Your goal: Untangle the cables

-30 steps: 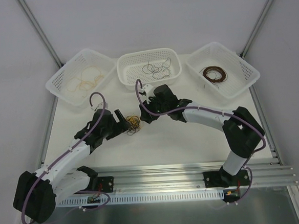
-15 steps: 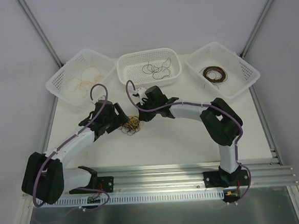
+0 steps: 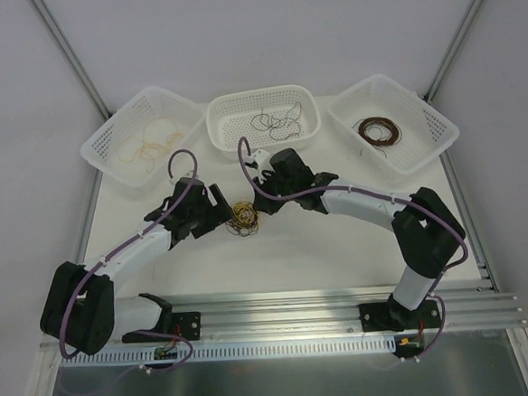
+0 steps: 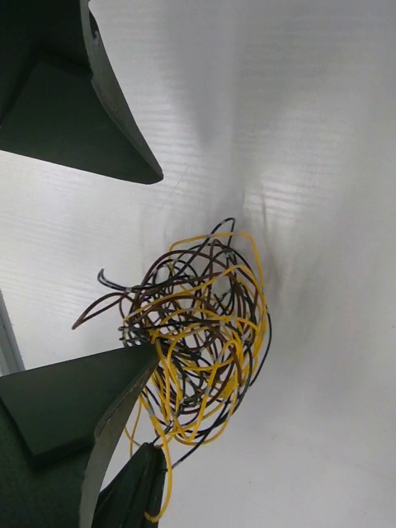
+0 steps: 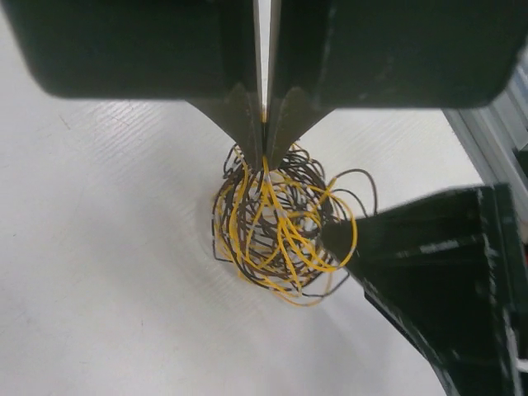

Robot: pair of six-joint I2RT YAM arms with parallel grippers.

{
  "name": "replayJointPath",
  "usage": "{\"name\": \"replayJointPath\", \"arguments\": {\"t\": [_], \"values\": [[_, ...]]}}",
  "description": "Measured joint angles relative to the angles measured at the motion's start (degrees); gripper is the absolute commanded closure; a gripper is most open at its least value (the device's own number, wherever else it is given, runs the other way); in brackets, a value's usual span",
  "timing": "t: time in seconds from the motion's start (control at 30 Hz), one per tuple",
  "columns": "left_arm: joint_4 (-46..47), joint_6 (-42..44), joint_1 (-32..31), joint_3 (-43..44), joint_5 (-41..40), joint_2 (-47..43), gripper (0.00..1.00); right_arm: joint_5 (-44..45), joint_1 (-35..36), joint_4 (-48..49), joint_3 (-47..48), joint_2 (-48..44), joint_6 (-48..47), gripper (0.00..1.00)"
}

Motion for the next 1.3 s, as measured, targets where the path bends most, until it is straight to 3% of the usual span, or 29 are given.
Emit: {"name": "replayJointPath", "arguments": {"t": [0.33, 0.53, 0.9, 1.07, 1.3], "values": [[2.2, 0.2, -6.5, 0.0, 1.2, -1.0, 0.14, 5.3, 1.3, -4.9, -0.3, -2.2, 3.6, 0.98], [3.9, 0.2, -6.5, -0.8, 1.2, -1.4, 0.14, 9.0, 2.3, -5.4, -4.7, -2.2, 7.5, 0.77], [5.7, 0.2, -6.5, -3.7, 1.6, -1.4, 0.14, 11.5, 3.3, -5.7, -7.2, -2.2, 8.4, 0.75], [5.8, 0.2, -6.6, -3.8, 1.8, -1.5, 0.13, 12.7, 3.8, -5.8, -7.2, -2.4, 8.0, 0.58], [5.9, 0.3, -6.8, -3.8, 3.1, -1.6, 0.13, 13.0, 4.0, -5.9, -6.7, -2.6, 7.0, 0.58]]}}
